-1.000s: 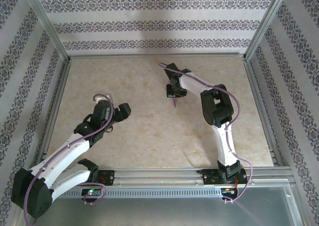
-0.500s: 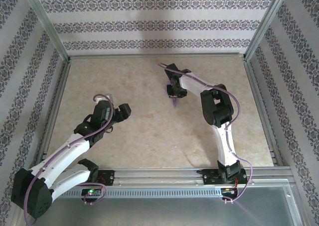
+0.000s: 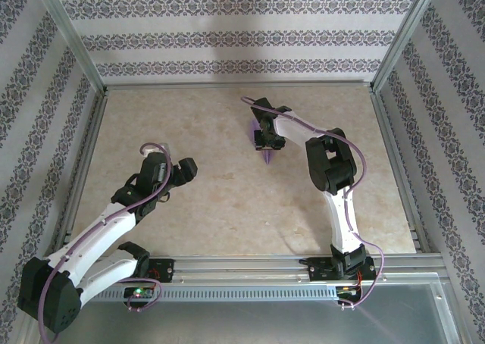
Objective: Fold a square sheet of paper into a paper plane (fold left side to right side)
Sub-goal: Place the paper plane at the top-center of the table.
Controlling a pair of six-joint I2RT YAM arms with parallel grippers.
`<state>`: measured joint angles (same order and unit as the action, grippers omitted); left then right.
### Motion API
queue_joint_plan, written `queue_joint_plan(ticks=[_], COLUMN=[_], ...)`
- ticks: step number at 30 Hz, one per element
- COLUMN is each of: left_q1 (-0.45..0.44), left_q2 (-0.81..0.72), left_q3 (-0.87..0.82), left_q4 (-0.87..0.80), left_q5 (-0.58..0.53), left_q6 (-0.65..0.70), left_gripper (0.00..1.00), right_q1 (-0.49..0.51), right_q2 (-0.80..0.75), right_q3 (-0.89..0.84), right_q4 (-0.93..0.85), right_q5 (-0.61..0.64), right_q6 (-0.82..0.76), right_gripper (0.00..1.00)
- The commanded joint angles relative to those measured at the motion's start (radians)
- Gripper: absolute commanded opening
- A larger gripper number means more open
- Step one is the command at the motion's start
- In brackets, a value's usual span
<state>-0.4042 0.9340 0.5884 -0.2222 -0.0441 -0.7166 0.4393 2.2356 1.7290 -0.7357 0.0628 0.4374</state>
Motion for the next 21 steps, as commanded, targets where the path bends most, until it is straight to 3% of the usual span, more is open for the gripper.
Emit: queue_joint_plan(ticks=[1,21], left_q1=[0.023,0.046], left_q2=[-0.008,0.017], left_q3=[0.020,0.034], left_q4=[-0.022,-0.018], left_q5=[0.020,0.069], left_q6=[0.018,0.000], left_gripper=[0.83,0.84], right_q1=[-0.013,-0.008], right_q2=[-0.037,-0.116], right_q3=[-0.026,-0.047], right_q4=[-0.027,-0.024], right_q5=[0.001,-0.007], right_q6=[-0.014,-0.015], right_gripper=[0.42,0.47])
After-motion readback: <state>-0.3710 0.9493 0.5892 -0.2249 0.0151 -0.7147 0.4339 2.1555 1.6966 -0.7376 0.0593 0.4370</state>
